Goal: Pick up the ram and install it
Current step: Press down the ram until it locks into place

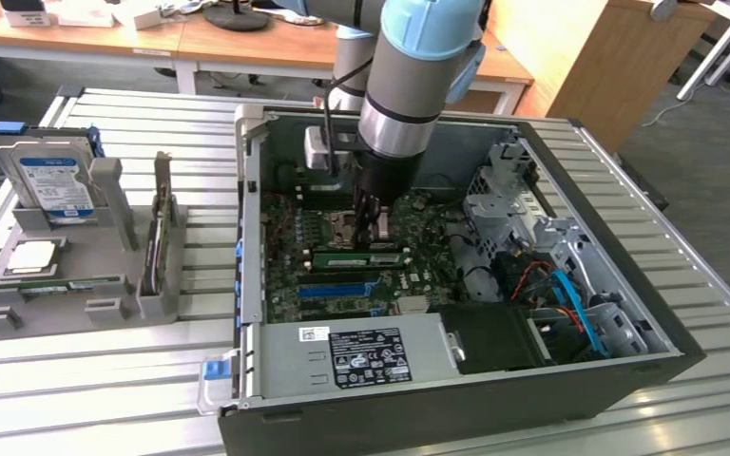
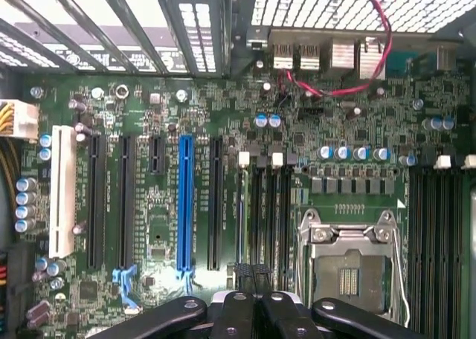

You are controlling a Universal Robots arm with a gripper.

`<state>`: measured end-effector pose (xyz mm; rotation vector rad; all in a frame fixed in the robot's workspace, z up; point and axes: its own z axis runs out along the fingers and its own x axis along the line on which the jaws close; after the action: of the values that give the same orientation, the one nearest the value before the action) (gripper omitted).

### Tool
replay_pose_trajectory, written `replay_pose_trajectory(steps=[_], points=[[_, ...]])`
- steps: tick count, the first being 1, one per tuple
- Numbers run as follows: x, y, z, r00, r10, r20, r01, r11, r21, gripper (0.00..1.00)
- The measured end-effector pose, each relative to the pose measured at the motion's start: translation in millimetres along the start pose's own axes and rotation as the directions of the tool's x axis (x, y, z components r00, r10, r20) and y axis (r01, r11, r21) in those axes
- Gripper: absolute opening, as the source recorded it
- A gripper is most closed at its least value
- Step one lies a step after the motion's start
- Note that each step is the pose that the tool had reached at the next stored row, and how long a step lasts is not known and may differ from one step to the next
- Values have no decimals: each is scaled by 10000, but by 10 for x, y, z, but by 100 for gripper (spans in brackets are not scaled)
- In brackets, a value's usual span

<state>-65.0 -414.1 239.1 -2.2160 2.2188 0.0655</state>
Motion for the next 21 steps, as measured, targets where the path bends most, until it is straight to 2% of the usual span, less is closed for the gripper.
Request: replay_pose_trajectory(steps=[15, 21], points=[[0, 155, 12, 10000, 0, -5, 0, 10000, 1, 11], [0, 176, 13, 10000, -1, -5, 1, 10000, 1, 11]])
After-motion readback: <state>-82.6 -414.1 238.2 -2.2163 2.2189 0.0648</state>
